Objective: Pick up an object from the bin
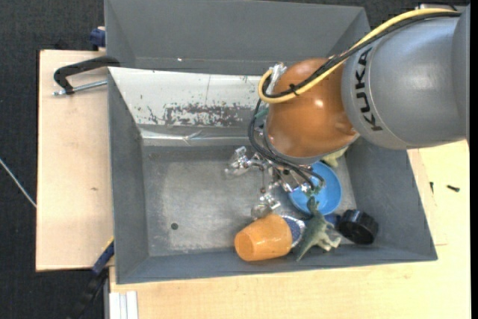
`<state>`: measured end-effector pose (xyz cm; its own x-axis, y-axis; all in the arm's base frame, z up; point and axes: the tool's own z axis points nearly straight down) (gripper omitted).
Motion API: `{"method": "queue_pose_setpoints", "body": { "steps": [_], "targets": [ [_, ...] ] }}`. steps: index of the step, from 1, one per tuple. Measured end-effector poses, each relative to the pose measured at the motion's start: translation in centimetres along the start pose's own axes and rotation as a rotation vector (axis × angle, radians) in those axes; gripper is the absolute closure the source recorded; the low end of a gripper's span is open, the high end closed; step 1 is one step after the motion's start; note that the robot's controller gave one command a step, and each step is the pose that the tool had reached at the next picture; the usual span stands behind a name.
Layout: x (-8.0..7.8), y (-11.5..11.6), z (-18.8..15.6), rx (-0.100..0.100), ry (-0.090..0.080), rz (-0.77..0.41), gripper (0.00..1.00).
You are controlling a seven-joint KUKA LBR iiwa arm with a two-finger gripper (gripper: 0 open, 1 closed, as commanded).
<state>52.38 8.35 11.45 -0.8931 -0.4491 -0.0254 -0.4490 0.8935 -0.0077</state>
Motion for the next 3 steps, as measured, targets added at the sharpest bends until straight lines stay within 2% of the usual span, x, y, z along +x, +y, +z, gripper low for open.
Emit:
{"method": "queue_pose_setpoints", "body": {
  "steps": [1,2,3],
  "targets": [
    [4.5,-7.5,0.5,0.007,-0.026,-0.287,0.00],
    [2.5,-15.9,3.3,-0.011,0.017,-0.506,0.00],
    [1.8,-18.7,4.0,-0.014,0.015,-0.800,0.00]
  ]
}}
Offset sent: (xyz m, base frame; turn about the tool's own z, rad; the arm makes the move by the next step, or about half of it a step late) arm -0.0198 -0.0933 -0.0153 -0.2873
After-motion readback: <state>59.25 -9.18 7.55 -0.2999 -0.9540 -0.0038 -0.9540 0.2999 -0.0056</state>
